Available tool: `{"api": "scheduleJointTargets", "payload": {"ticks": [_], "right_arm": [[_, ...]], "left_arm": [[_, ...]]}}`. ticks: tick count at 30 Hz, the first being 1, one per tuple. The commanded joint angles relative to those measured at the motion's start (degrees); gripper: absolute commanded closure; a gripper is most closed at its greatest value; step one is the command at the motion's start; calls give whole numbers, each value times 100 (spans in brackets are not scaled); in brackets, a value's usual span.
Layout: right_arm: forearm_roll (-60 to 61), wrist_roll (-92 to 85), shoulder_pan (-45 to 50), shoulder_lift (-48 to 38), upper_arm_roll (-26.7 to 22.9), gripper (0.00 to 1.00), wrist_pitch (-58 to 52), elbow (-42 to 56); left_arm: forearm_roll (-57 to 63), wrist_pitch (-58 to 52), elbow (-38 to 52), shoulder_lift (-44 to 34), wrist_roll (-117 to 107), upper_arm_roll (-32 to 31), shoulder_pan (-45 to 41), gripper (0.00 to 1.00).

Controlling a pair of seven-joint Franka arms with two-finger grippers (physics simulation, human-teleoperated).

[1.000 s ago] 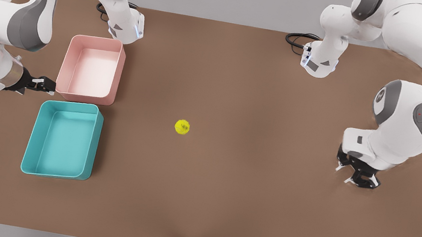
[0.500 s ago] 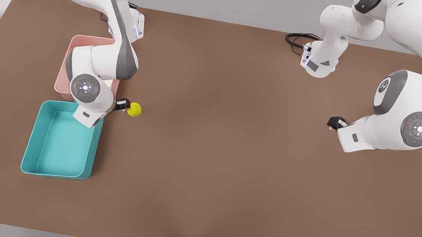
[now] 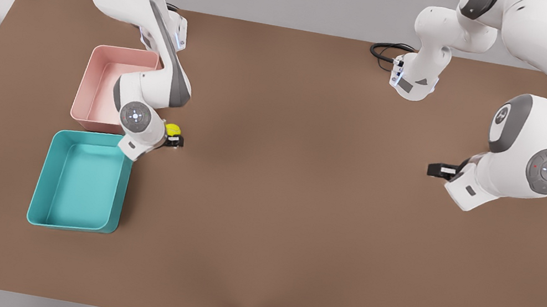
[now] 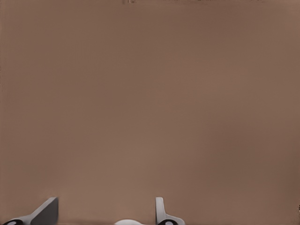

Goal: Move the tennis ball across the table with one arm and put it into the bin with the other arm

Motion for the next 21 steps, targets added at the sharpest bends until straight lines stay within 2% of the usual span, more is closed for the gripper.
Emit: {"api": "scheduleJointTargets", "payload": {"ticks": [1,4,9,21], "right_arm": [[317,1067,51,-120,0,0,782,-320],[344,1076,174,-401,0,0,1186,-997],[335,1076,219,-392,0,0,1572,-1392],[300,1076,166,-243,-26,0,1924,-1849]], "left_arm": [[12,70,7,-10,-1304,-1,4,0],[12,70,34,-19,-1348,-18,4,0],[3,70,25,-19,-1339,-27,13,0],[-23,61,8,8,-1313,-27,30,0]]}}
